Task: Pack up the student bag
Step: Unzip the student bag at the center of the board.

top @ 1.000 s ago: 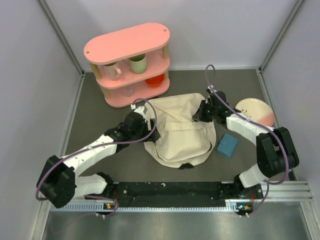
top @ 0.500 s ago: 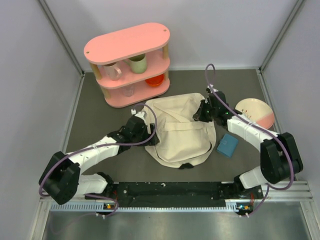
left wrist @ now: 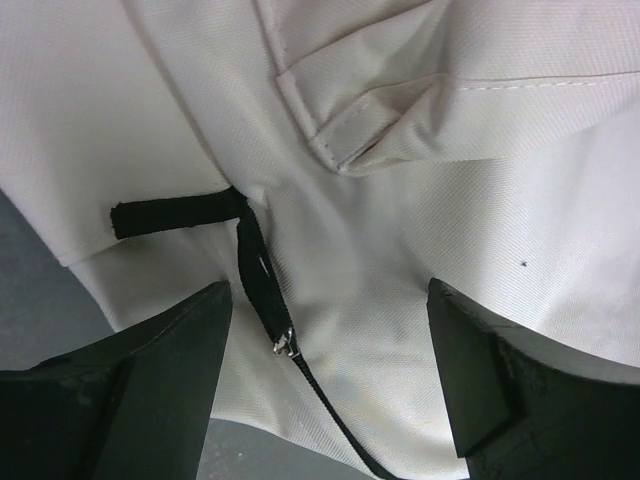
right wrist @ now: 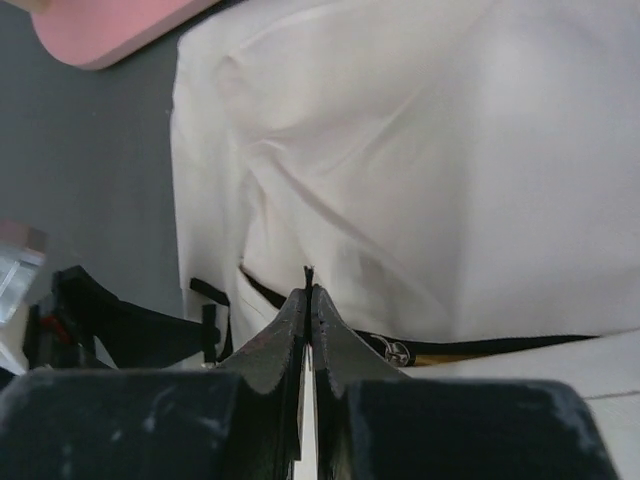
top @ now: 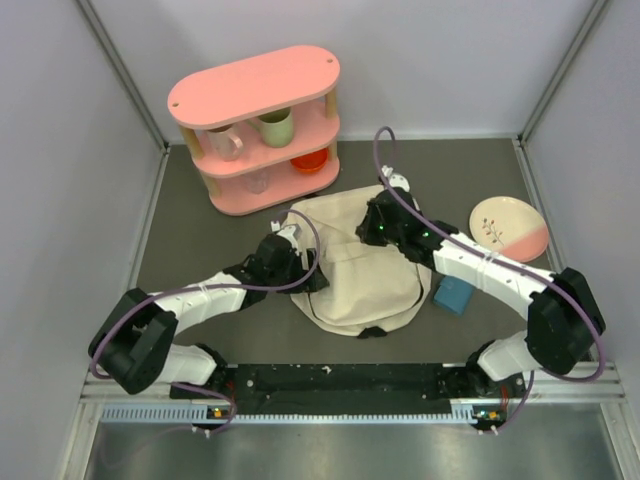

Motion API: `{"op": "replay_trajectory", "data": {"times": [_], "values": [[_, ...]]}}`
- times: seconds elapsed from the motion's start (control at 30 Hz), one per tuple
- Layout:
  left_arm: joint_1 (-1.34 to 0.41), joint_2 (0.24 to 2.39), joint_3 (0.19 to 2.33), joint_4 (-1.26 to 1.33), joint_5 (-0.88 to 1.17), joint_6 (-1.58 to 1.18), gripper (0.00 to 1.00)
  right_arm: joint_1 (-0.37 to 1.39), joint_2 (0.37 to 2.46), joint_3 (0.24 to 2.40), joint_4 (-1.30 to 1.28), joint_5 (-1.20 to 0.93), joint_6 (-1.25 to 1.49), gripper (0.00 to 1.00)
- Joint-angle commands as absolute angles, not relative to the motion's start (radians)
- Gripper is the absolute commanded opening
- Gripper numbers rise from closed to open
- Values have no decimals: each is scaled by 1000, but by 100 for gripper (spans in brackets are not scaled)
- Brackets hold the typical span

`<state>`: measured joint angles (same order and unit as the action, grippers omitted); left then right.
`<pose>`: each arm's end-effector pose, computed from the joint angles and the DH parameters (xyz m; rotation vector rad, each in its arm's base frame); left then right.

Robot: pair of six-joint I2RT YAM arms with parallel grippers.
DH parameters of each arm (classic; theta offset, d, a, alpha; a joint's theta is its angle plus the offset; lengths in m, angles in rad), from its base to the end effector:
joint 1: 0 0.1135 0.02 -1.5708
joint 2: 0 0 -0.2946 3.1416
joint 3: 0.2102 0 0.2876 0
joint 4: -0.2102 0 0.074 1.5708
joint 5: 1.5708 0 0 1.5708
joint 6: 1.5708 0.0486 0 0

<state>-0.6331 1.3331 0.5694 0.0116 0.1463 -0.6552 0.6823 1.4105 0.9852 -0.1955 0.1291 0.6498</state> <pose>0.2251 -0.1740 0.1652 0.0510 2.4574 -0.7840 0.2782 0.2180 0.2719 0.0383 2.2519 0.6009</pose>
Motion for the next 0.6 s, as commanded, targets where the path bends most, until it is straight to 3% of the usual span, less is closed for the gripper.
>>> {"op": "replay_trajectory", "data": {"times": [0.0, 0.57], "values": [[-635, 1328, 568, 100, 201, -657, 83, 735, 1456, 1103, -176, 211, 732, 0], [-635, 1270, 540, 161, 209, -666, 82, 873, 1675, 1265, -117, 104, 776, 0]]}}
